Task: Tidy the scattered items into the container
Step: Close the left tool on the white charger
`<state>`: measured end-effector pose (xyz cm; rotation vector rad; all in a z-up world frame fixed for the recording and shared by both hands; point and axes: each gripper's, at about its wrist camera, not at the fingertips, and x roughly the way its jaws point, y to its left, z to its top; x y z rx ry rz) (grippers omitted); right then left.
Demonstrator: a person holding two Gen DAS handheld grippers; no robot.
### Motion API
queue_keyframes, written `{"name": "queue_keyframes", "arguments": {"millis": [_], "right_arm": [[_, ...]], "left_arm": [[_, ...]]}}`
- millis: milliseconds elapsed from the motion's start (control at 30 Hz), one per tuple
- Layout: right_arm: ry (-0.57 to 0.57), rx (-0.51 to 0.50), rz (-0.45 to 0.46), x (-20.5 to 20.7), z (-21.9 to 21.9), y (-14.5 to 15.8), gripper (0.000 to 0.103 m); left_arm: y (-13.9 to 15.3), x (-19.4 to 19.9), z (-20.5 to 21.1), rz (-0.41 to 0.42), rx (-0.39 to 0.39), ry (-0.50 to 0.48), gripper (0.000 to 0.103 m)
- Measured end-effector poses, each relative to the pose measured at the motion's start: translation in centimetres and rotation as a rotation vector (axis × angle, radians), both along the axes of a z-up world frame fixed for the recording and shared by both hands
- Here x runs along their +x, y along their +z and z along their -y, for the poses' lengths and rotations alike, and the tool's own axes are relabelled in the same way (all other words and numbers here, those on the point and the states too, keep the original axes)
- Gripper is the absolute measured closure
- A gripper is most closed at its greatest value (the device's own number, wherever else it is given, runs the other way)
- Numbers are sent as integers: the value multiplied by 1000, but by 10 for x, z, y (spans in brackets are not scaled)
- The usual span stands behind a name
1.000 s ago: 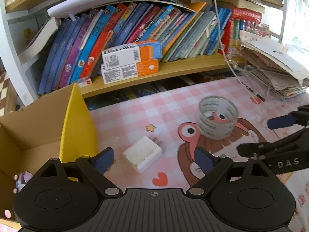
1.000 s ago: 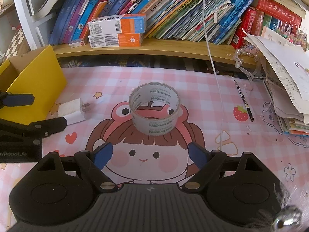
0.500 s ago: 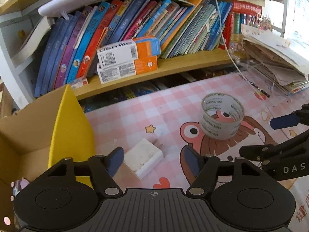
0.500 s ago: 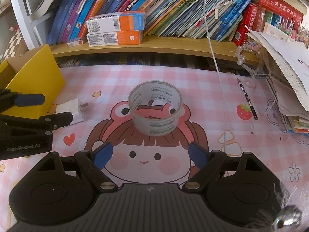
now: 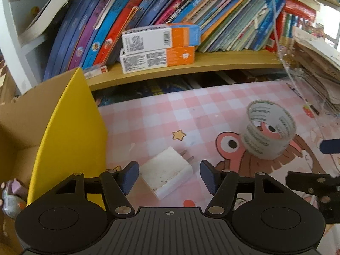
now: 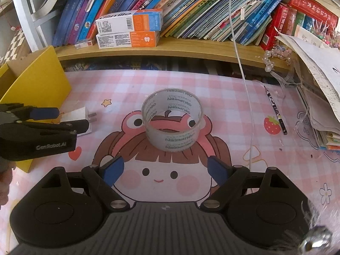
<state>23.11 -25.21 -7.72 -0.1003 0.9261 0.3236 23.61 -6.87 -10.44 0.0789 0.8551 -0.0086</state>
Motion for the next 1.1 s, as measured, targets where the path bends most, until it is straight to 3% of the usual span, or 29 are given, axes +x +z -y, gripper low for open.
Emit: {"name": "queue_keyframes", "arguments": {"millis": [467, 1100], "right_arm": [[2, -1, -15, 5, 0, -5, 18], [-14, -1, -14, 10, 3, -9, 18]], "left_arm": [[-13, 10, 3, -3, 61, 6, 28], [-22, 10, -1, -12, 11, 8, 29]]}}
